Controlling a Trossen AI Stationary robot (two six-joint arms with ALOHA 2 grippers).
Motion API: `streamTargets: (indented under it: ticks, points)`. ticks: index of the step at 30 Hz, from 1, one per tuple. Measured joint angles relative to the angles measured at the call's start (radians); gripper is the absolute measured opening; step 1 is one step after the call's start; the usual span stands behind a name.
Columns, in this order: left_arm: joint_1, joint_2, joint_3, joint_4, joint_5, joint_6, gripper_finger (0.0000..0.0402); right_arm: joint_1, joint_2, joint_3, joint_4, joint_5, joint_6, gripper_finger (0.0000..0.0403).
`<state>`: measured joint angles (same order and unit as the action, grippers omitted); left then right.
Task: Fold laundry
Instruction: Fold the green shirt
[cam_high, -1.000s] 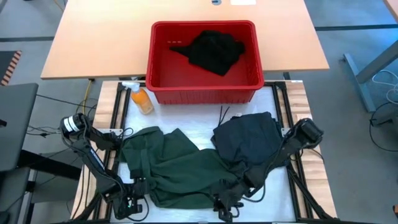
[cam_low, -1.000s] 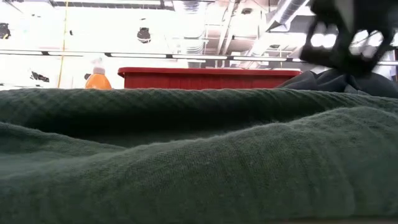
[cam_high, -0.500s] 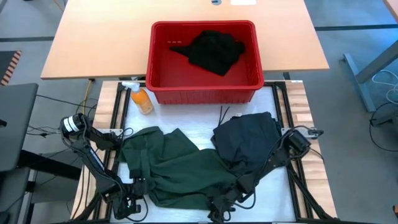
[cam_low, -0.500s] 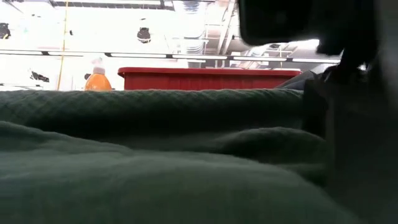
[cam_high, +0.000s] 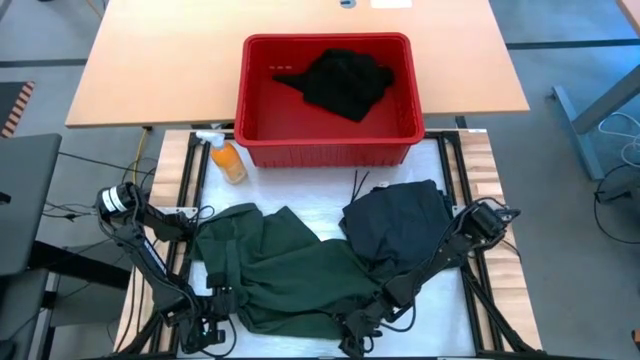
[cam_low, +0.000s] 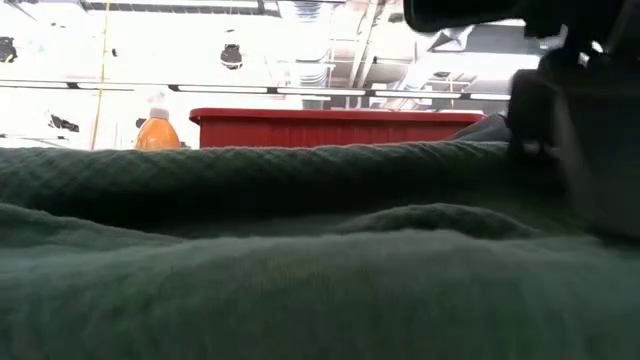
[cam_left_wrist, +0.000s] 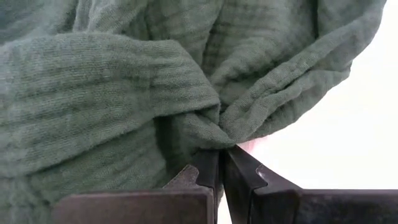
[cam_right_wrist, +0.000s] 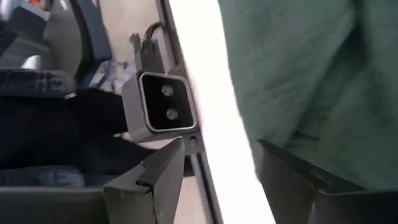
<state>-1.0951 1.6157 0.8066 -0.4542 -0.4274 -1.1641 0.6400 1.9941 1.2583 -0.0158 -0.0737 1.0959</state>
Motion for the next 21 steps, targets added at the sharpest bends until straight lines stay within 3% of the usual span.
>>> streamTargets:
  ticks: [7,16,21]
  points:
    - [0.002,0.000,0.000,0.003,-0.005,-0.002,0.0000,0.021,-0.011,0.000,-0.014,0.144,-0.099,0.0224]
    - [-0.010,0.000,0.000,0.001,-0.003,-0.008,0.0000,0.022,-0.010,-0.004,-0.066,0.184,-0.089,0.0224]
    - [-0.012,0.000,0.000,-0.002,-0.008,-0.010,0.0000,0.026,0.038,-0.004,0.025,0.176,-0.078,0.0224]
